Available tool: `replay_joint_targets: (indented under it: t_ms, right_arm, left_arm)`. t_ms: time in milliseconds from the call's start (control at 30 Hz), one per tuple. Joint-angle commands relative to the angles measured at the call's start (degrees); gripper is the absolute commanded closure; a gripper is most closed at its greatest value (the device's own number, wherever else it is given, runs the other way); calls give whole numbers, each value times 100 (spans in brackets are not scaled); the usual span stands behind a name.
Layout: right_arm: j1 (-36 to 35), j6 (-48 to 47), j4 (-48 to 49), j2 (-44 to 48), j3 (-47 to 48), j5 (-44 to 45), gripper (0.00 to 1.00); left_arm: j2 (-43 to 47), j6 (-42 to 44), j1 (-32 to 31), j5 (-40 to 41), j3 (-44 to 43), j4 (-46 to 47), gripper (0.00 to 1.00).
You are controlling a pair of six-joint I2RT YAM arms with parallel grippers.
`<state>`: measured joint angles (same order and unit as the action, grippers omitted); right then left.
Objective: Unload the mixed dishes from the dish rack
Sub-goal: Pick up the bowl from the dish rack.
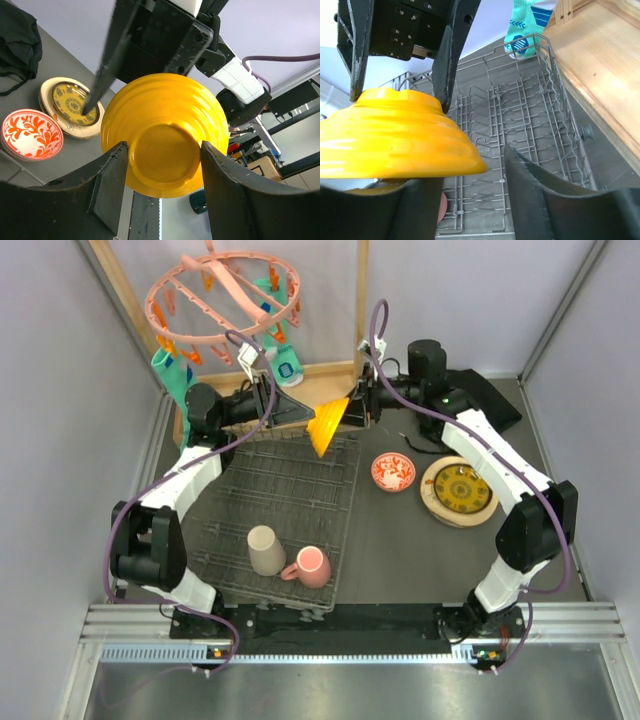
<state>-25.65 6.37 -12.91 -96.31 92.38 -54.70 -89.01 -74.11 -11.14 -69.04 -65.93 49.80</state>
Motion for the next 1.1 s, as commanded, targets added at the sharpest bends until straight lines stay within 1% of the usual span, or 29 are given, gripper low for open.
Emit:
replay_joint_targets:
  t_ms: [0,133,167,233,267,300,367,500,600,700,733,800,933,967,1067]
  right_arm:
    - [-63,-110,306,227,158,-137,60]
    - [-63,-57,376,271,105,-217,71]
    - [-63,-48,368,280,105,-217,78]
    - [-54,-48,350,297,87,-234,86]
    - [-63,-48,350,306,79,-234,95]
    - [-63,-48,350,315,70,-234,99]
    - [-63,-31,368,350,61,-234,100]
    - [-63,4,368,420,35,-243,100]
    - [-63,4,359,482,17,-234,100]
    - [-72,4,324,534,17,-208,100]
    - [-72,-4,306,543,8,-225,100]
    - [-72,-39,245,587,0,-217,100]
    - [-72,-136,105,649,-9,-147,100]
    - [-63,-162,78,658,-9,-112,100]
    - [-63,-241,-36,684,-9,-94,100]
  left_arm:
    - [200,-16,59,118,37,328,89]
    - [209,-16,68,162,89,320,88]
    - [218,-25,68,180,89,320,88]
    - [200,-42,77,180,98,320,87]
    - [209,-51,77,189,98,320,85]
    - [200,-60,77,206,98,320,85]
    - [218,-69,85,206,116,320,84]
    - [235,-43,94,233,159,258,77]
    - [244,-8,103,233,177,223,76]
    - [253,45,103,250,203,153,68]
    - [253,80,112,268,212,109,62]
    - [279,185,120,276,239,-5,58]
    - [305,239,164,268,265,-5,52]
    - [306,230,182,259,265,-5,49]
    - [376,221,235,250,274,12,44]
